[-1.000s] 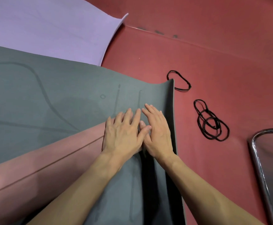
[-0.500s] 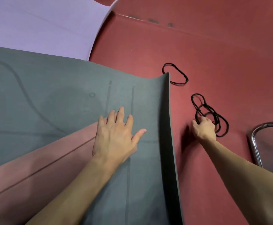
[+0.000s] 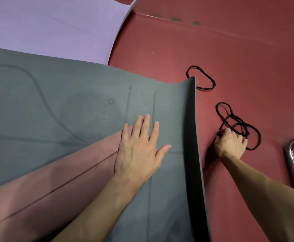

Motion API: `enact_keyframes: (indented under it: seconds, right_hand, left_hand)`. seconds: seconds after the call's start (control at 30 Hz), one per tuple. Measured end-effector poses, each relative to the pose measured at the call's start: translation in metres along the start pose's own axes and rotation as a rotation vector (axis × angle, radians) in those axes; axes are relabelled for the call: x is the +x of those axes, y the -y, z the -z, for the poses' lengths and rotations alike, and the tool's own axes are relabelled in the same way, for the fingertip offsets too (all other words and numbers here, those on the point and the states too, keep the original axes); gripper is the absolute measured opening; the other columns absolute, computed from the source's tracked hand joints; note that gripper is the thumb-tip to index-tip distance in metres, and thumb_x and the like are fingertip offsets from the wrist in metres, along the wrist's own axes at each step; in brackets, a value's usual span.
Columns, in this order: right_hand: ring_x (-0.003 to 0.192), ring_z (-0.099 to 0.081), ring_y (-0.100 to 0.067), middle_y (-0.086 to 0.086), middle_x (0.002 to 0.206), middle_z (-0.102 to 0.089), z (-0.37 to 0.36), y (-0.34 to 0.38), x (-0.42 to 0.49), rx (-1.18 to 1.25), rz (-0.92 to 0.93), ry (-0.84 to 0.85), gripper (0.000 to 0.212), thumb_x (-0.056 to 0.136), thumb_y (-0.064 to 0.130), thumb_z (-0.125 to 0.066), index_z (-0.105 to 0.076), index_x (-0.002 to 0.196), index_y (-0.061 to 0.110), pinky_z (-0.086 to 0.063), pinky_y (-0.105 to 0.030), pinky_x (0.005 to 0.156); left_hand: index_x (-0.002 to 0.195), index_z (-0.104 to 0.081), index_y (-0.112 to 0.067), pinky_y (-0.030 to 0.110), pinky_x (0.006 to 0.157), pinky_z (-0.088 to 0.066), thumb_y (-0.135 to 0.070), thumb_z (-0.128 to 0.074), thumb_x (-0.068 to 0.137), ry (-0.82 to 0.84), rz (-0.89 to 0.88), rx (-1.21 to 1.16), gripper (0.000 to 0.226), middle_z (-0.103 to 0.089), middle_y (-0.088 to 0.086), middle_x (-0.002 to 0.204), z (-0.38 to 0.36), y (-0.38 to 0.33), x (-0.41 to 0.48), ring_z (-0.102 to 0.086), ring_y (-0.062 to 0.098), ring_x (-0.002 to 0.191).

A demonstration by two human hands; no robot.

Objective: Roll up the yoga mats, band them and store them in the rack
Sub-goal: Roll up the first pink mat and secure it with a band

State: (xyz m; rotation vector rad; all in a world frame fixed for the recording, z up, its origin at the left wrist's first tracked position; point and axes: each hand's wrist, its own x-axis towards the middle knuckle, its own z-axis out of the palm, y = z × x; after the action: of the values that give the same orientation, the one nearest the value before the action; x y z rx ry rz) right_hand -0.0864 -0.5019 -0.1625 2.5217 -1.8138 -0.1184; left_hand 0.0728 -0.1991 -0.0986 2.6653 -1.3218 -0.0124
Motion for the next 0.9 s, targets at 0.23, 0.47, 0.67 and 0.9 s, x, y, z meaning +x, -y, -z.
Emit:
enact_keyframes:
  seconds: [0.23,0.47,0.67,0.9]
  right_hand:
    - [0.106,-0.067,-0.029,0.0,0.113,-0.072,0.047,0.039,-0.033,0.646,0.032,-0.216,0.023,0.097,0.024,-0.055,-0.06,0.119,0.024,-0.049,-0.043,0.095]
    - [0.082,-0.062,-0.009,0.017,0.098,-0.069,0.113,0.119,-0.102,1.16,0.388,-0.119,0.017,0.1,0.017,-0.061,-0.067,0.113,0.026,-0.051,-0.026,0.079]
    - [0.067,-0.056,-0.015,0.015,0.103,-0.069,0.1,0.152,-0.165,1.057,0.602,0.047,0.021,0.098,0.015,-0.064,-0.068,0.116,0.025,-0.048,-0.027,0.068]
    - [0.091,-0.068,-0.008,0.021,0.104,-0.071,0.098,0.162,-0.198,1.04,0.649,0.186,0.021,0.097,0.028,-0.064,-0.067,0.116,0.037,-0.056,-0.041,0.088]
  left_hand:
    - [0.16,-0.037,-0.015,0.064,0.107,-0.041,-0.071,-0.024,0.094,0.001,0.046,0.002,0.087,-0.044,0.014,0.159,0.007,0.004,-0.016,-0.046,0.037,0.141]
    - [0.16,-0.012,-0.016,0.059,0.098,-0.042,-0.094,-0.061,0.06,-0.003,0.042,0.064,0.136,-0.044,0.011,0.153,0.009,0.027,-0.038,-0.051,0.034,0.129]
    - [0.142,-0.043,-0.013,0.045,0.082,-0.045,-0.092,-0.064,0.058,-0.047,0.022,0.076,0.117,-0.055,0.006,0.127,0.02,0.029,-0.045,-0.056,0.028,0.105]
    - [0.143,-0.041,-0.014,0.045,0.09,-0.044,-0.088,-0.063,0.06,-0.032,0.044,0.062,0.114,-0.054,0.005,0.135,0.022,0.031,-0.058,-0.055,0.026,0.113]
